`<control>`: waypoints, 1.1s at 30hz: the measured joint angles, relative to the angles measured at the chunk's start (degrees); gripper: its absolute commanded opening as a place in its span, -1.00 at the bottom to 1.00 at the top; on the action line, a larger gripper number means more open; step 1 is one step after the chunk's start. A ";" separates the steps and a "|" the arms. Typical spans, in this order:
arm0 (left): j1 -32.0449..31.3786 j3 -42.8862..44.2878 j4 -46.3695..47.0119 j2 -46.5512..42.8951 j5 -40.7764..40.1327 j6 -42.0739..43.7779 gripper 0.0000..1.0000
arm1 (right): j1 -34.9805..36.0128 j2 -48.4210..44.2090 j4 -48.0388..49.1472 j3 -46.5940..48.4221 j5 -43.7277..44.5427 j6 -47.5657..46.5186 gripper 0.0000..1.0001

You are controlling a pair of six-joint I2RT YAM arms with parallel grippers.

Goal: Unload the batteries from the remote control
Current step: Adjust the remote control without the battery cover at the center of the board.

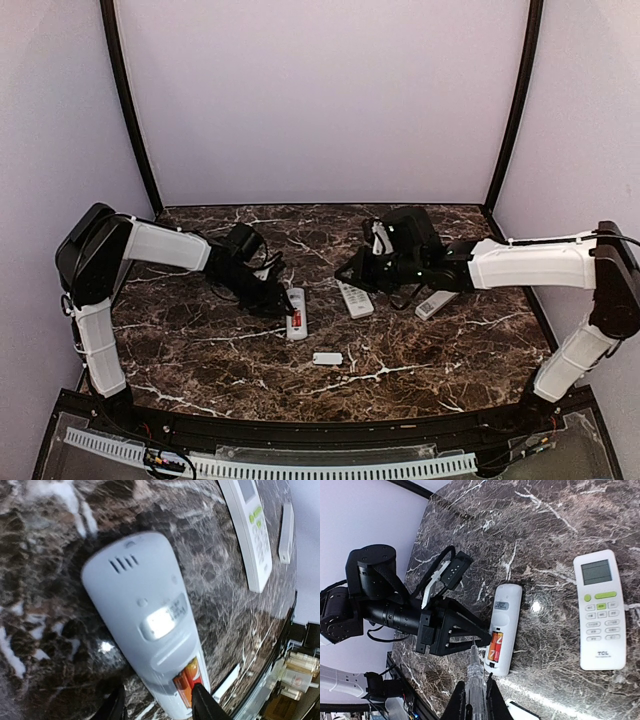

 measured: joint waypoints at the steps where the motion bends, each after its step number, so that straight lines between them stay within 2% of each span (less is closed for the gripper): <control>1: 0.09 0.44 -0.13 0.00 0.00 -0.31 -0.01 | -0.09 -0.94 -0.83 0.00 1.01 -0.50 -1.00; 6: 0.31 3.85 -0.04 0.07 -1.62 -0.52 0.10 | -0.24 -3.58 -2.80 -0.87 4.35 -2.25 -1.00; 18: 0.44 9.68 -0.28 5.81 -3.10 0.13 0.12 | -0.24 -7.82 -4.44 -5.81 7.54 -2.58 -1.00; 27: -0.48 10.49 -0.26 6.34 -3.80 1.01 0.06 | -0.24 -9.73 -4.59 -6.60 9.81 -2.80 -1.00; 33: -4.17 12.92 0.48 8.61 -2.29 3.89 -0.02 | -0.24 -9.84 -4.68 -6.75 10.25 -3.50 -1.00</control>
